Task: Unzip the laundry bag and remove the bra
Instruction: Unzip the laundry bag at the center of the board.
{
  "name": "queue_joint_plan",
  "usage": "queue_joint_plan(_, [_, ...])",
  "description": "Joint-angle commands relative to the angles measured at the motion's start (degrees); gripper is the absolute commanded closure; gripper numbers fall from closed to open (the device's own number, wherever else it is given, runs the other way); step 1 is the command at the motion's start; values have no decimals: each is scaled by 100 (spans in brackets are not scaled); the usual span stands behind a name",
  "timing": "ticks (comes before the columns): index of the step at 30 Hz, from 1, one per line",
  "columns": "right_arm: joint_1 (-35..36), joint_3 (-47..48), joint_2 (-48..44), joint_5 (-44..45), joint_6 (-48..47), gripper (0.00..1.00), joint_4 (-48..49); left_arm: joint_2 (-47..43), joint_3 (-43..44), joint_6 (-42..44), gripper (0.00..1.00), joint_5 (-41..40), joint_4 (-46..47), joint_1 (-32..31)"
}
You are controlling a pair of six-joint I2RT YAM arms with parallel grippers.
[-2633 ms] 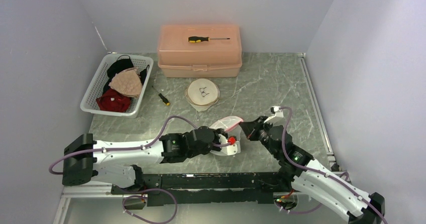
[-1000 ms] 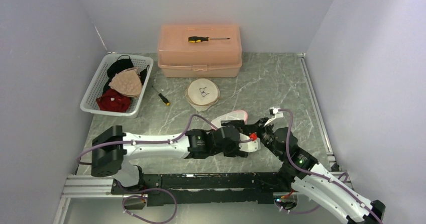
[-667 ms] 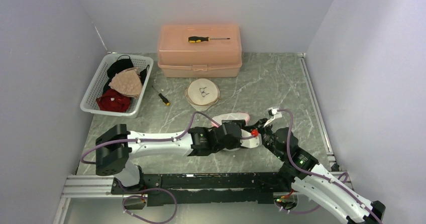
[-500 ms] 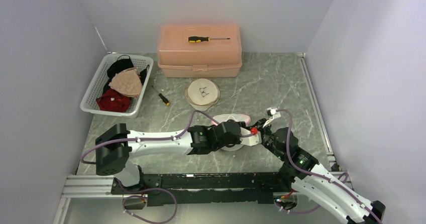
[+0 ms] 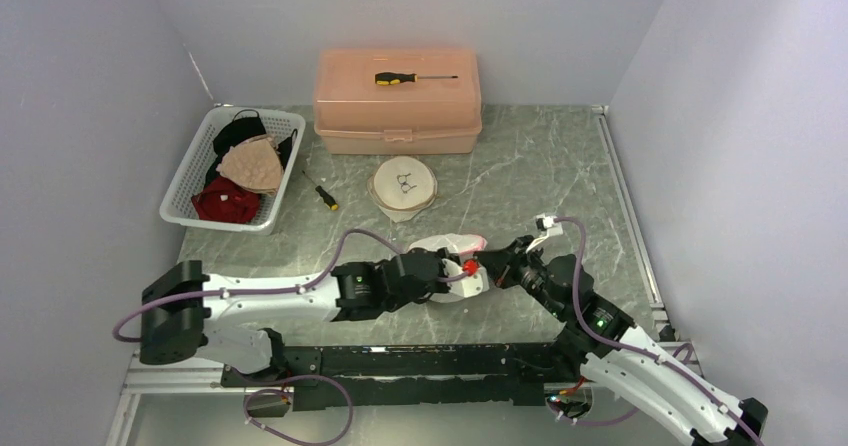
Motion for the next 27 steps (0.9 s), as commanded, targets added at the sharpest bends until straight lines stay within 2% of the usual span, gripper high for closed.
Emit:
queue_joint_plan(1, [-27,-112,-150,1004,247,100,101,-617,-225,-99,98,-150,110,28])
queue_joint_plan(12, [-269,-389,661,1635,580,100,1113,-1264,-590,-86,97,15,-14,-53])
queue_joint_plan(16, [-305,-298,626,1485,306,100,1258,-1300,-708,33,97,-189,36,-95])
queue_joint_plan(18, [-304,-300,494,1082,-147,100,1527,-1257,-752,203,97,-430,326,-90])
queue_joint_plan(23, [-303,2,419,261,-674,100,1413,-1146,-857,599,71,-777,1306,-53])
queue_joint_plan(25, [-296,36,420,76,-663,100,1329,-1067,-787,395,51,-723,1194,-7])
queue_joint_plan(27, [-303,28,437,-22,-584,100,1239,-1002,-719,87,36,-689,907,-1])
